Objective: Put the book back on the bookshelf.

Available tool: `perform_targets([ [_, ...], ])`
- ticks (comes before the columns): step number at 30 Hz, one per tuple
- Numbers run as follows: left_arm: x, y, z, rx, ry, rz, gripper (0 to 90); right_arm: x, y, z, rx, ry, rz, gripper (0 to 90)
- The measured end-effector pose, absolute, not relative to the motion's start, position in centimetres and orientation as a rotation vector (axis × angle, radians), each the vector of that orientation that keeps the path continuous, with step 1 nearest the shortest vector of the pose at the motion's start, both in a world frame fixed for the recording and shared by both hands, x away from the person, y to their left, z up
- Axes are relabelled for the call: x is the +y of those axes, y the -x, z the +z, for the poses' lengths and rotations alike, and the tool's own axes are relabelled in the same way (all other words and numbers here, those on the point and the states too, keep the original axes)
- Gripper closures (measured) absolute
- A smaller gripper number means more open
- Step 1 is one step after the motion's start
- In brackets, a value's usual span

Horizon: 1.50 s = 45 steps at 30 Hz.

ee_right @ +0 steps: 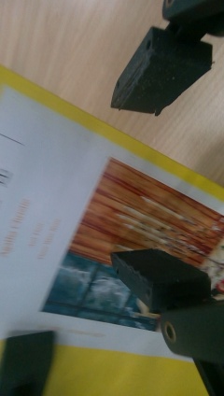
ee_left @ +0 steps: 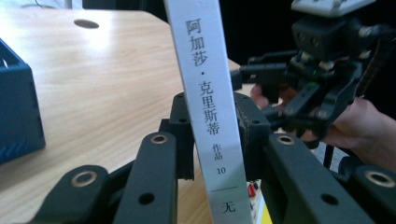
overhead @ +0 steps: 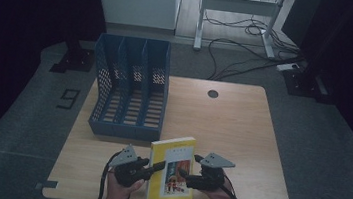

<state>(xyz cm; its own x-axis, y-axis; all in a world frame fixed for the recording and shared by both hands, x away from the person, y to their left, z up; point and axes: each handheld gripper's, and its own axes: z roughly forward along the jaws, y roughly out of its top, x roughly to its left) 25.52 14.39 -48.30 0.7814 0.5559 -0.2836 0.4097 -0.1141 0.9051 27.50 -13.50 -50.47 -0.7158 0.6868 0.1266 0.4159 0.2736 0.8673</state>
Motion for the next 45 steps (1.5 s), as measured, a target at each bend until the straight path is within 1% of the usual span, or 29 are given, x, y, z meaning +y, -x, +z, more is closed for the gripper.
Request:
perform_targets([
  [2, 14.6, -25.3, -48.0, 0.751, -1.723, 0.161, 73.1, -13.3, -27.5, -50.6, 2.298, -1.007, 1.406, 17.9],
  [5, 14.8, -25.3, -47.8, 0.75, -1.711, 0.167, 73.7, -13.0, -27.5, -50.8, 2.337, -1.006, 1.391, 16.2],
  [17, 14.9, -25.1, -47.6, 0.741, -1.703, 0.174, 74.3, -12.8, -27.9, -51.5, 2.385, -1.019, 1.431, 12.9],
  [20, 14.9, -25.1, -47.6, 0.741, -1.703, 0.174, 74.4, -12.9, -28.1, -51.9, 2.379, -1.04, 1.457, 9.1],
  [21, 14.9, -25.1, -47.6, 0.741, -1.703, 0.174, 74.4, -12.9, -28.1, -51.9, 2.379, -1.04, 1.457, 9.1],
  [22, 14.9, -25.1, -47.6, 0.74, -1.701, 0.172, 74.4, -12.9, -28.2, -52.0, 2.37, -1.053, 1.461, 6.0],
  [24, 14.8, -25.1, -47.6, 0.739, -1.7, 0.169, 74.5, -12.9, -28.3, -52.0, 2.363, -1.057, 1.472, 5.3],
  [29, 14.8, -25.1, -47.6, 0.737, -1.7, 0.164, 74.6, -12.6, -28.1, -52.0, 2.372, -1.023, 1.503, 6.0],
  [32, 14.7, -25.1, -47.6, 0.735, -1.703, 0.163, 74.6, -12.3, -27.7, -51.9, 2.375, -0.957, 1.537, 11.2],
  [34, 14.7, -25.1, -47.6, 0.732, -1.705, 0.162, 74.6, -12.1, -27.4, -51.7, 2.374, -0.911, 1.551, 12.2],
  [40, 14.8, -25.1, -47.6, 0.731, -1.705, 0.162, 74.7, -12.0, -27.1, -51.2, 2.342, -0.898, 1.517, 12.8],
  [45, 14.8, -25.0, -47.5, 0.711, -1.701, 0.16, 74.9, -12.3, -26.5, -49.7, 2.267, -0.938, 1.508, 14.1],
])
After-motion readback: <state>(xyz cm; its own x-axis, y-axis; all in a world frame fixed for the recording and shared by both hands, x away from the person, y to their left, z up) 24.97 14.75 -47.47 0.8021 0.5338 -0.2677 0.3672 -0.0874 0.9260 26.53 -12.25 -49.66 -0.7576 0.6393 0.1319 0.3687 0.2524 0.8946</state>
